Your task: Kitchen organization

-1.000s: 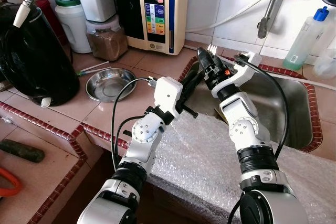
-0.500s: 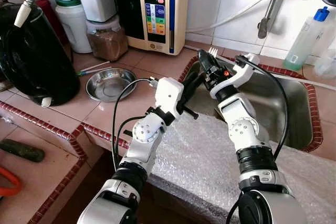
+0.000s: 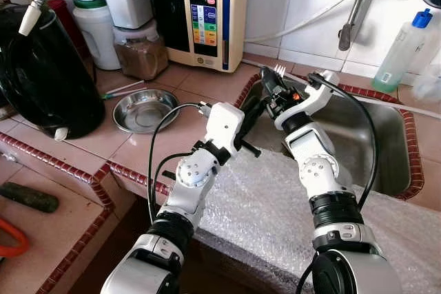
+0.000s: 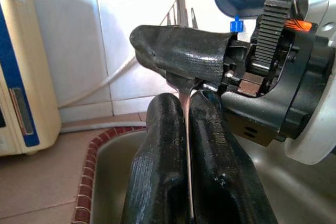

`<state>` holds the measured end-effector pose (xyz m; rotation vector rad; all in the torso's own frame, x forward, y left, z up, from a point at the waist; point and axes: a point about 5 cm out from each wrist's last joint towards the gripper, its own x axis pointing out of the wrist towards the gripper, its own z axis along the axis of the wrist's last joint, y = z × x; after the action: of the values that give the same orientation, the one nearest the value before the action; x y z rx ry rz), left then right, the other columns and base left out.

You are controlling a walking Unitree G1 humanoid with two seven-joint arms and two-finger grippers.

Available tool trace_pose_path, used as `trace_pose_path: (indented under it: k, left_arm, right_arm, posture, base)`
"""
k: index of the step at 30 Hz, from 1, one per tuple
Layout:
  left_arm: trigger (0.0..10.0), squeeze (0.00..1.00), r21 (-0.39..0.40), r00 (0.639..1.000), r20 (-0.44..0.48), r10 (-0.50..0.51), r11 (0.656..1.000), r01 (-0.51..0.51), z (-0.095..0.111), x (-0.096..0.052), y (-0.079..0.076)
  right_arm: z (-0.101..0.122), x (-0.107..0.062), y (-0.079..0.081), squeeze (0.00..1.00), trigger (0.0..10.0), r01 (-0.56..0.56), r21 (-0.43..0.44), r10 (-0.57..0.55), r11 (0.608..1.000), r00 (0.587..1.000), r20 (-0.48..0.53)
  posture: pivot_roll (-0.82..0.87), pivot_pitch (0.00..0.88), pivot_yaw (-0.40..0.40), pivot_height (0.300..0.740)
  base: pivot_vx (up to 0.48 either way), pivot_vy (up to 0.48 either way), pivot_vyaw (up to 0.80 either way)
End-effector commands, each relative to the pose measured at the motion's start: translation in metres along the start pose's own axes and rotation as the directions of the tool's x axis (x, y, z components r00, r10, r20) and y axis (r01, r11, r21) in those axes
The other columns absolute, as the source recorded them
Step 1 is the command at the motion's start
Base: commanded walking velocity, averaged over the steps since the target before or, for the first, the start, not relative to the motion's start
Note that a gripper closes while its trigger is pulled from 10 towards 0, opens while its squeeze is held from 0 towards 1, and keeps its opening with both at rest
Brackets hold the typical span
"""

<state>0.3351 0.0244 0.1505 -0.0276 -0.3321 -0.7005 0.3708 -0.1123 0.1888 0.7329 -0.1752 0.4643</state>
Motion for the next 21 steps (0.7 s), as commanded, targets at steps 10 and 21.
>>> trace_pose_path:
  k: [10, 21]
  left_arm:
    - [10.0, 1.00, -0.087, 0.995, 0.057, 0.078, 0.994, -0.072, 0.008, 0.000, 0.011]
    - [10.0, 1.00, -0.006, 0.973, -0.105, -0.205, 0.979, 0.206, -0.001, -0.002, 0.001]
  right_arm:
    - [0.028, -0.007, -0.019, 0.00, 0.0, 0.150, -0.278, -0.125, 0.949, 0.987, 0.105]
    - [0.046, -0.011, -0.025, 0.00, 0.0, 0.266, -0.782, -0.178, 0.564, 0.964, 0.200]
  posture:
    - [0.00, 0.000, 0.061, 0.740]
    - [0.01, 0.000, 0.054, 0.740]
  base:
    - [0.000, 0.000, 0.00]
    - [0.000, 0.000, 0.00]
